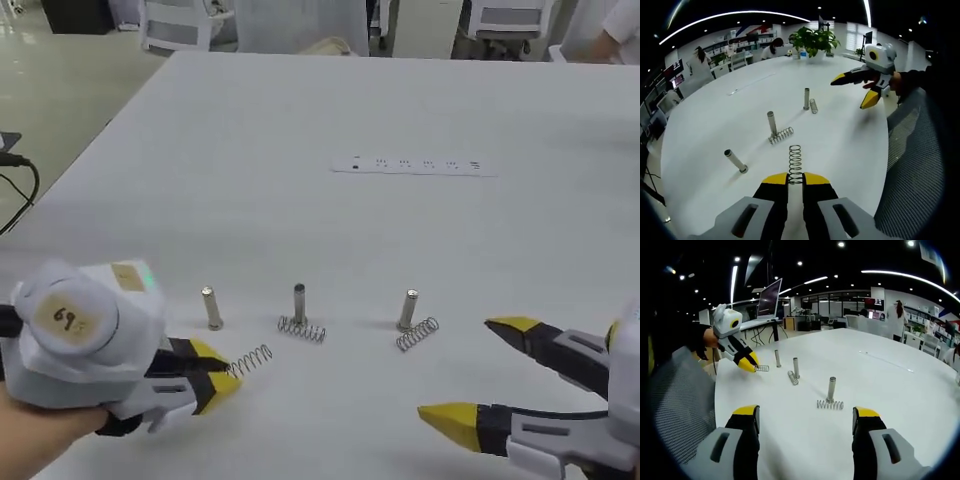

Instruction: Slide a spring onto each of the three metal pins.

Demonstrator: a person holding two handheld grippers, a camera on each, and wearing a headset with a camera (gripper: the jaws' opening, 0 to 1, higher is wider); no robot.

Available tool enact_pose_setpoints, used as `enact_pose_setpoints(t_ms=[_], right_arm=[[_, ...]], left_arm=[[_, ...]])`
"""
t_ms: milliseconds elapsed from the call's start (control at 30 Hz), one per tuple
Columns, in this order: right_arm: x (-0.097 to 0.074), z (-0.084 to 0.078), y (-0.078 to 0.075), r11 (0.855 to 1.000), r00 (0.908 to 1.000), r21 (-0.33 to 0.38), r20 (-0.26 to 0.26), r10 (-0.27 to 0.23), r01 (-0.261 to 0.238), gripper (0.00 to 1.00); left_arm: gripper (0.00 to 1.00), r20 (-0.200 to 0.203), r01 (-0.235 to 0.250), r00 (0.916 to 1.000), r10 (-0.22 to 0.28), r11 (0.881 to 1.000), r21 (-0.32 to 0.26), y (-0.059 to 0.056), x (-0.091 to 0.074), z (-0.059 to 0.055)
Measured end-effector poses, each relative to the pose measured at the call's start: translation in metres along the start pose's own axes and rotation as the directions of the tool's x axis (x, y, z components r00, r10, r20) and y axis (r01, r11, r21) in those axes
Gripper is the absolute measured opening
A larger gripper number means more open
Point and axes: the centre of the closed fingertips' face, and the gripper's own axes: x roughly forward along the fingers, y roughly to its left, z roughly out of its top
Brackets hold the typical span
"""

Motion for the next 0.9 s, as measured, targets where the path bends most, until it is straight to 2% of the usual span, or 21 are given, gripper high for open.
enact_pose_setpoints(t_ms=[133,300,567,900], right_arm=[[-0.001,0.003,0.007,1.000,0.9995,-0.004,-0.007,0.031,-0.031,0.69],[-0.001,0.012,0.021,0.995,0.9950,0.000,-0.004,0.100,-0.100,0.55],[0.002,0.018,0.045,0.975,0.9752,-0.030,-0.035,0.219,-0.220,0.38],[0.008,0.029,0.058,0.952,0.9530,-0.046,-0.033,0.301,-0.302,0.33]], left_arm=[[0.02,0.011,0.019,0.9998,-0.019,1.000,0.021,-0.007,-0.001,0.002],[0.02,0.020,0.043,0.9988,-0.044,0.998,0.040,-0.016,-0.001,0.004],[0.02,0.047,0.088,0.9946,-0.092,0.993,0.079,-0.033,-0.003,0.013],[0.02,0.070,0.146,0.9852,-0.156,0.980,0.132,-0.052,-0.005,0.023]])
